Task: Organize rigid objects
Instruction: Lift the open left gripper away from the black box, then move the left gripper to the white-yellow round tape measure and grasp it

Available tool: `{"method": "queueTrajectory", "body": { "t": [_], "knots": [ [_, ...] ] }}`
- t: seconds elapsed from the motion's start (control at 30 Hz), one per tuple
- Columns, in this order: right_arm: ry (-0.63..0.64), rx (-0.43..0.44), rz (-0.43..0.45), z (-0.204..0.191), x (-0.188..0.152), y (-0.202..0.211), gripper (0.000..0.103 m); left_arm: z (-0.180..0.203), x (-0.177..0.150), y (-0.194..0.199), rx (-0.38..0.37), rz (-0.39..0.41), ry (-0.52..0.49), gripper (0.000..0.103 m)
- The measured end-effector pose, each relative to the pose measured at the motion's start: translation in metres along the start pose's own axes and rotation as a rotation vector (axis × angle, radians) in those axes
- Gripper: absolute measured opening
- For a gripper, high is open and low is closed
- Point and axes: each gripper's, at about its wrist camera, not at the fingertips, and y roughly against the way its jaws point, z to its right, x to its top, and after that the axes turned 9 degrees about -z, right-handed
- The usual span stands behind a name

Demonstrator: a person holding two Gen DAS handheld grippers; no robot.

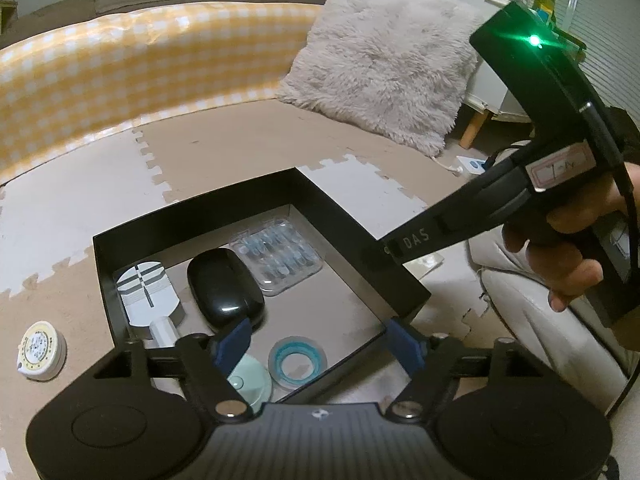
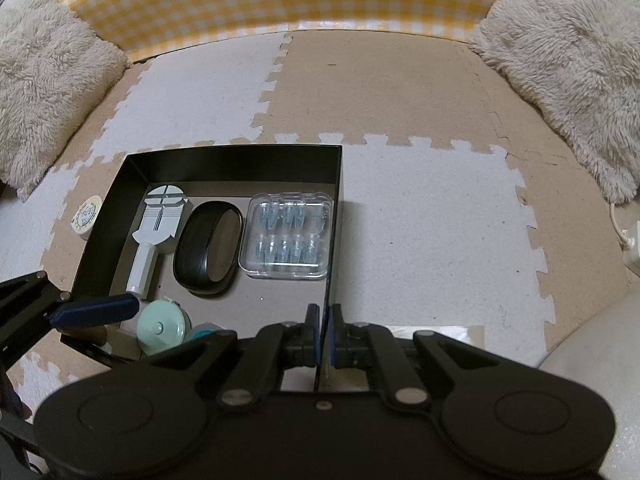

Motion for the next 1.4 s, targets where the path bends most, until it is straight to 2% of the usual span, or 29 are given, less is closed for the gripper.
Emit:
{"method": "queueTrajectory", "body": {
  "t": [0.07,0.2,0.37,0.6,0.9,1.1,1.4],
  "knots": [
    [0.0,0.0,0.0,0.0,0.0,0.0,0.005,0.0,0.0,0.002,-0.001,0.003,0.004,0.082],
    [-0.001,0.002,0.0,0.0,0.0,0.0,0.005,-0.003,0.003,0.008,-0.008,0.009,0.012,0.095],
    [-0.004,0.004,0.001,0.0,0.0,0.0,0.005,-0.015,0.011,0.023,0.004,0.041,0.039,0.103],
    [-0.003,0.004,0.001,0.0,0.0,0.0,0.005,-0.046,0.023,0.05,0.052,0.105,0.098,0.103],
    [-0.003,0.005,0.001,0.0,0.0,0.0,0.005,-0.098,0.024,0.069,0.163,0.168,0.236,0.103],
    [-0.002,0.003,0.0,0.0,0.0,0.0,0.005,-0.128,0.013,0.06,0.258,0.132,0.322,0.103],
    [0.004,-0.002,0.0,0.0,0.0,0.0,0.005,-0.166,-0.026,0.028,0.347,0.041,0.455,0.103]
  ]
}}
